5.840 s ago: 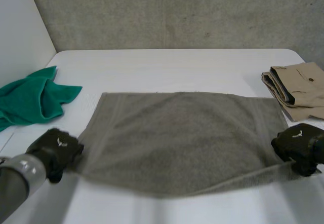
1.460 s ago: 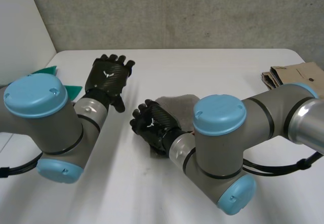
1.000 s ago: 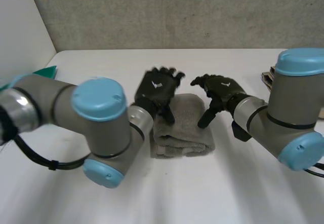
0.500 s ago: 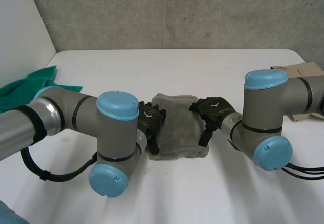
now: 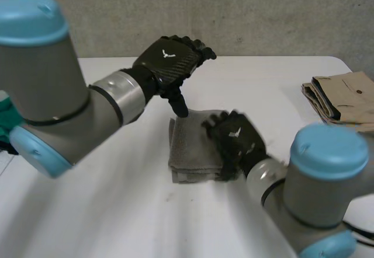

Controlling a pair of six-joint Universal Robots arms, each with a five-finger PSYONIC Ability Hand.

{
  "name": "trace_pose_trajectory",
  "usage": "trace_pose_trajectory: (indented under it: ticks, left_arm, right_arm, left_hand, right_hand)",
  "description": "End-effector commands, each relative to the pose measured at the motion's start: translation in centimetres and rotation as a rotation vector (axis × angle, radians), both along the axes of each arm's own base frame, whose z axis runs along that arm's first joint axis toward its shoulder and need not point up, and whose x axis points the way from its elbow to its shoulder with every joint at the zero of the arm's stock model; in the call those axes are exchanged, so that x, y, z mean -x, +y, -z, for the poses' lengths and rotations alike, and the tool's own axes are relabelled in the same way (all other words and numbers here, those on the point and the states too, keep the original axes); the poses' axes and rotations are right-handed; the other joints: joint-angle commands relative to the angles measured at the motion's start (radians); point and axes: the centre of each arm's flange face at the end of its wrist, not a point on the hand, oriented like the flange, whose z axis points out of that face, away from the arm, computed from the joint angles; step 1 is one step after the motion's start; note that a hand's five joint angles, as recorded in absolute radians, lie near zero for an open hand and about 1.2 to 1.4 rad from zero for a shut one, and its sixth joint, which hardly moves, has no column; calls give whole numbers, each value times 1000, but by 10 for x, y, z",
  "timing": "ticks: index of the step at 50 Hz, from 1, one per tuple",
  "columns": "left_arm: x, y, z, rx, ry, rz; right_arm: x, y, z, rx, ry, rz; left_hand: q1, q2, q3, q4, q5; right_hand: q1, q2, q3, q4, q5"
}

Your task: Fold the laundry.

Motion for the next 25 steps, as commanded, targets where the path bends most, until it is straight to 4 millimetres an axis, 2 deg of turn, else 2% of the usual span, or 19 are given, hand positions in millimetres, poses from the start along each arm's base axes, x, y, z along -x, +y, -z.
trace_pose_trajectory:
  ticks: [1,8,12,22,25]
  left_arm:
    - [-6,-3,-7,-68,30,27]
    - [-6,0,-2,-86,24,31]
    - [-5,2,-1,-90,23,35]
    - [-5,2,3,-102,16,35]
    - [-5,3,5,-108,14,34]
  right_arm:
    - [-13,7,43,-13,35,-33]
    - [-24,-9,54,38,29,-26]
    - [-28,-15,54,58,20,-22]
    - [-34,-24,68,60,39,-21]
    - [-38,-28,66,79,35,-22]
  left_hand:
    - [-7,-9,-16,-8,-7]
    - [-13,-15,-22,-14,-13]
    - [-10,-12,-19,-11,-10]
    - [-10,-12,-19,-11,-10]
    - [-7,-9,-16,-8,-7]
  right_hand:
    - [4,-44,-40,-59,-55]
    - [4,-44,-40,-59,-55]
    - [4,-44,-40,-59,-55]
    - [4,-44,-40,-59,-55]
    - [87,39,43,24,29]
